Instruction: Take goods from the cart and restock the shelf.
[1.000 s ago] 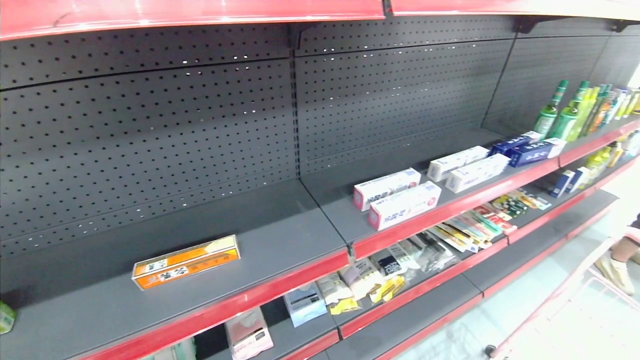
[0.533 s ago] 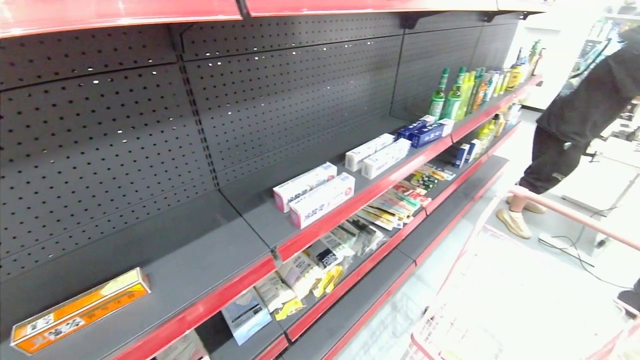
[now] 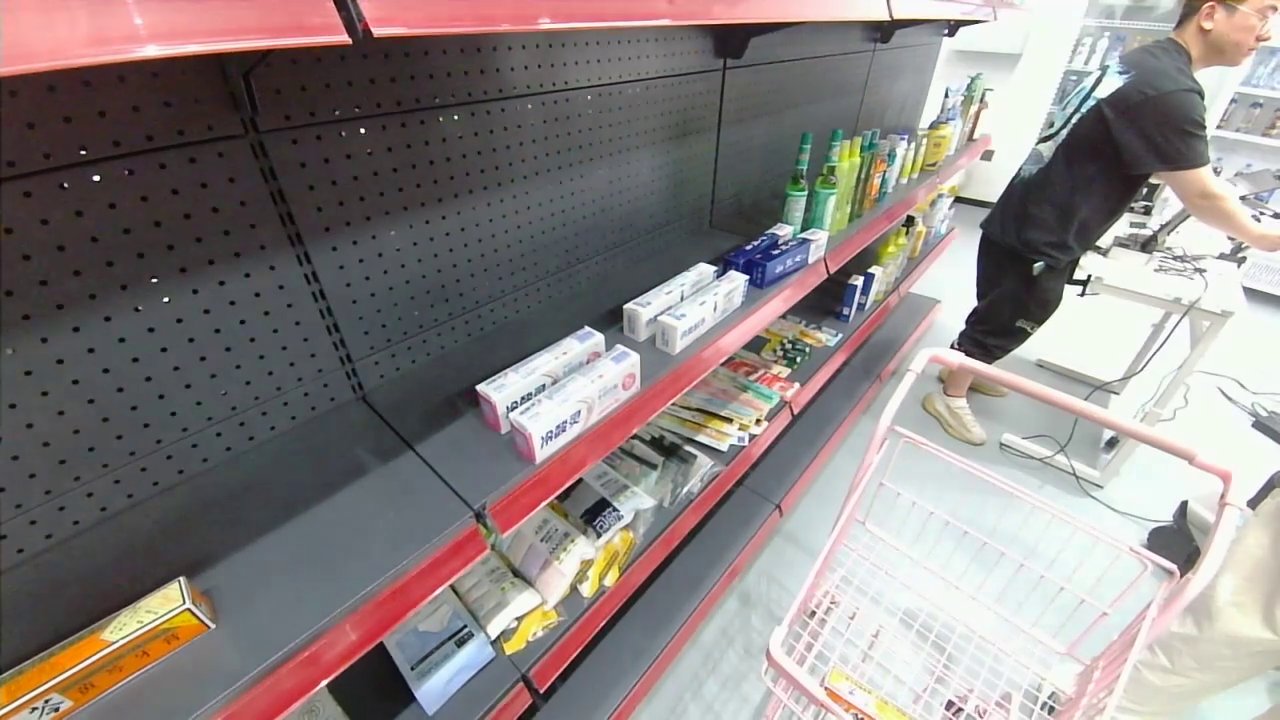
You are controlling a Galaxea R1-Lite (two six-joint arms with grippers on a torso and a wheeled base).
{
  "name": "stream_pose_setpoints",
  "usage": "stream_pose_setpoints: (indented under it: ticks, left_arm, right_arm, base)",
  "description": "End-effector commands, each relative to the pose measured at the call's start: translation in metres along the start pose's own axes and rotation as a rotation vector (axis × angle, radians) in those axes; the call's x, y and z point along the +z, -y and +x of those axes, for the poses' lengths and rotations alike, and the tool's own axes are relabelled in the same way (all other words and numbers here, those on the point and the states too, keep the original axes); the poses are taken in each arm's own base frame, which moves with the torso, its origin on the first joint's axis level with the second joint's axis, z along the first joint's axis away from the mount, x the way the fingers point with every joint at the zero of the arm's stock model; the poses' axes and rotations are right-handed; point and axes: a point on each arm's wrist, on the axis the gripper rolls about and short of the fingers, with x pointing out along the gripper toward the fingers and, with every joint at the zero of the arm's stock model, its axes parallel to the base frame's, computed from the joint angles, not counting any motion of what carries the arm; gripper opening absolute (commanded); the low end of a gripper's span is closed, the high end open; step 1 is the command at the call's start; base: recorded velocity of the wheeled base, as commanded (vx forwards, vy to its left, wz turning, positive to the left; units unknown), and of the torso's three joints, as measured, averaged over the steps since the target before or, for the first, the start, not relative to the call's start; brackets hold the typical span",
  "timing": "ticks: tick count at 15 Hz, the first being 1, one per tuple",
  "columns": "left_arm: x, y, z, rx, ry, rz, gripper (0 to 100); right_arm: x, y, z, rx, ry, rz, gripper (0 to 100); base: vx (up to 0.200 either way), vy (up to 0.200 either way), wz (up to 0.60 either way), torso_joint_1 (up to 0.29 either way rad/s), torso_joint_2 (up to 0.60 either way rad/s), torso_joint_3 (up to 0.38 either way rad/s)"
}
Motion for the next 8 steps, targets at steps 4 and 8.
stream_pose_setpoints:
  ticks: [4, 8]
  left_arm:
    - [0.0000, -0.0001, 0.0001, 0.002, -0.001, 0.000, 100]
    - [0.0001, 0.0000, 0.0001, 0.000, -0.001, 0.000, 100]
  right_arm:
    - [0.0000, 0.0000, 0.0000, 0.000, 0.000, -0.001, 100]
    - [0.0000, 0.0000, 0.0000, -0.003, 0.000, 0.002, 100]
  base:
    - [0.000, 0.000, 0.00, 0.000, 0.00, 0.000]
    - [0.000, 0.000, 0.00, 0.000, 0.00, 0.000]
